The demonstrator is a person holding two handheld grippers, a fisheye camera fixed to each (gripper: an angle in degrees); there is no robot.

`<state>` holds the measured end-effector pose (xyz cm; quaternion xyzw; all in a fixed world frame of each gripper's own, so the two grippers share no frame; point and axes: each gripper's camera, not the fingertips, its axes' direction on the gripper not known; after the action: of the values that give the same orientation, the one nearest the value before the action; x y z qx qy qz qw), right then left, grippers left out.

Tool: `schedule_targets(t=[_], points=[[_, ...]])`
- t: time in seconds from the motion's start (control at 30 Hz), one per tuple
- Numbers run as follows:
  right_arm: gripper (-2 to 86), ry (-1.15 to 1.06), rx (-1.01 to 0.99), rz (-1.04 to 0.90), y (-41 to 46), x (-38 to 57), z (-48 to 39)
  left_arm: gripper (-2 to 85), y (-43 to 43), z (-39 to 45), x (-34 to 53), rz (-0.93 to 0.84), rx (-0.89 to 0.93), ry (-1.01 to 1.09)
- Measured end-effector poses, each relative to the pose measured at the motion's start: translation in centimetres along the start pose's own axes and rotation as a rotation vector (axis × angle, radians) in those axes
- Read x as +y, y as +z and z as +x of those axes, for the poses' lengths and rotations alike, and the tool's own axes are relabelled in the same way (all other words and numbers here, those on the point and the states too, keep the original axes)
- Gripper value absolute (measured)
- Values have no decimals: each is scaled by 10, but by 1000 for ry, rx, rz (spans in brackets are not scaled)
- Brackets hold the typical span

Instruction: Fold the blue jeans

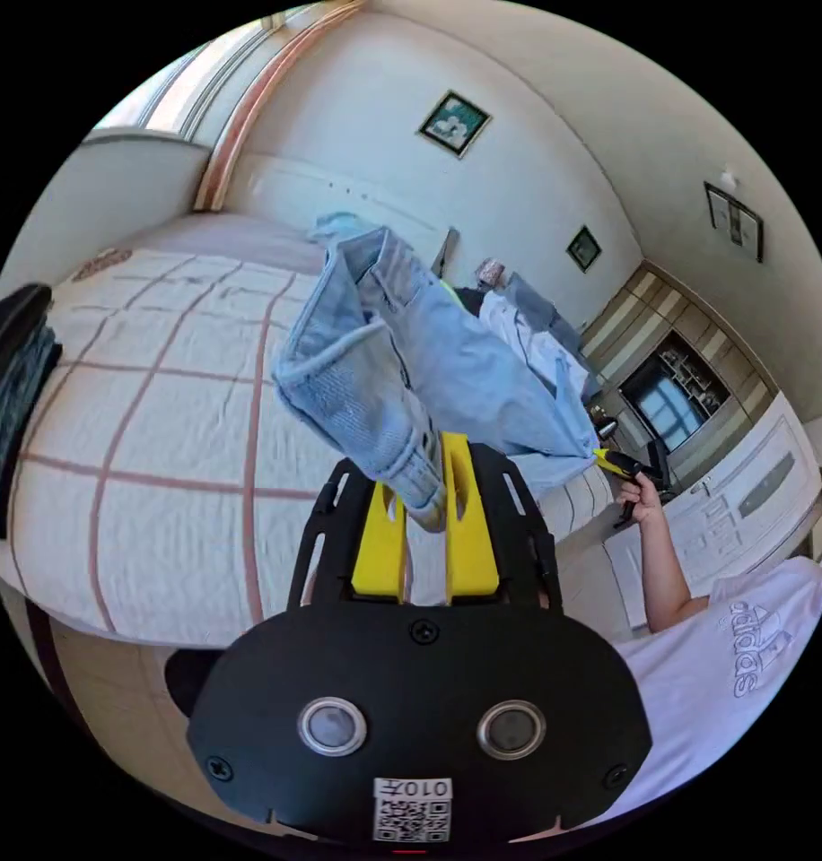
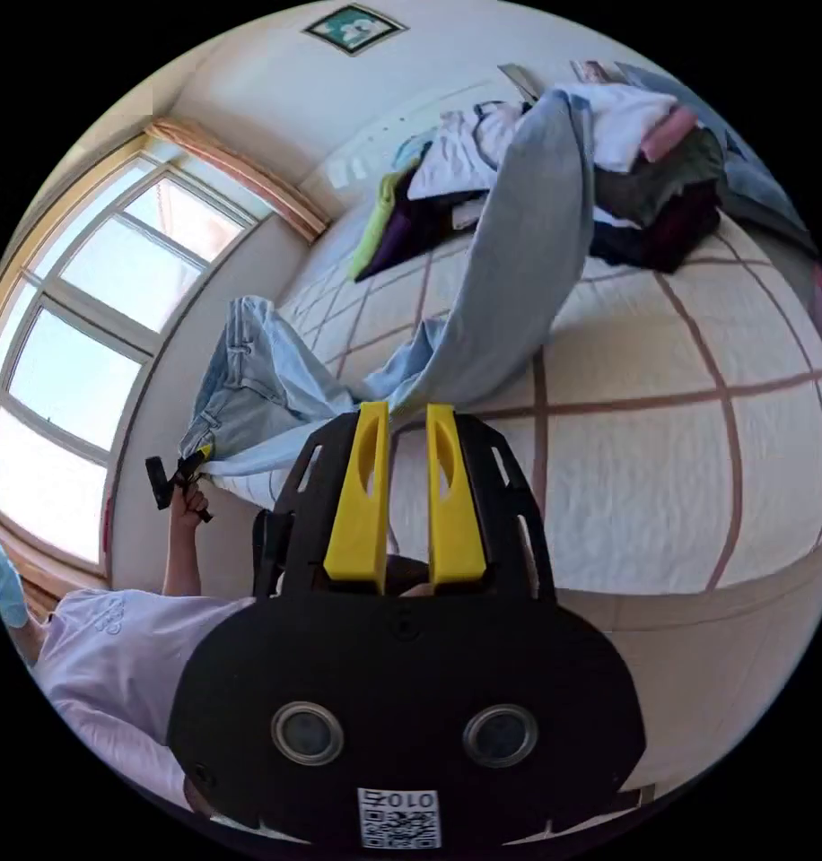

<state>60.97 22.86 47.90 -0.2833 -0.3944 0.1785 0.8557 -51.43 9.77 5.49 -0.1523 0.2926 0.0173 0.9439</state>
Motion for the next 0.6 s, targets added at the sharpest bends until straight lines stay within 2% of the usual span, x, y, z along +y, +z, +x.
schedule_targets(t=[0.07, 0.13, 0.2, 0.3, 0.37, 0.5, 0.6], points=[[57, 74, -79, 91, -1, 37, 25, 94, 15, -34, 56, 15, 14, -155], [57, 98, -126, 199, -11, 61, 36, 89, -3, -40, 76, 86, -5, -185], [61, 30, -105, 258, -25, 63, 29, 85, -23, -36, 75, 109, -46, -157], [95, -84, 19, 270, -30, 40, -4, 81, -49, -13, 45, 68, -189, -32], [106, -166, 21, 273, -26, 28, -25, 87, -67, 8, 27, 85, -330, 4], [119, -310, -50, 216, 7, 14, -65, 97, -90, 28, 27, 149, -435, 0], [138, -441, 8, 136, 44, 11, -97, 108, -90, 37, 15, 135, -535, 63]])
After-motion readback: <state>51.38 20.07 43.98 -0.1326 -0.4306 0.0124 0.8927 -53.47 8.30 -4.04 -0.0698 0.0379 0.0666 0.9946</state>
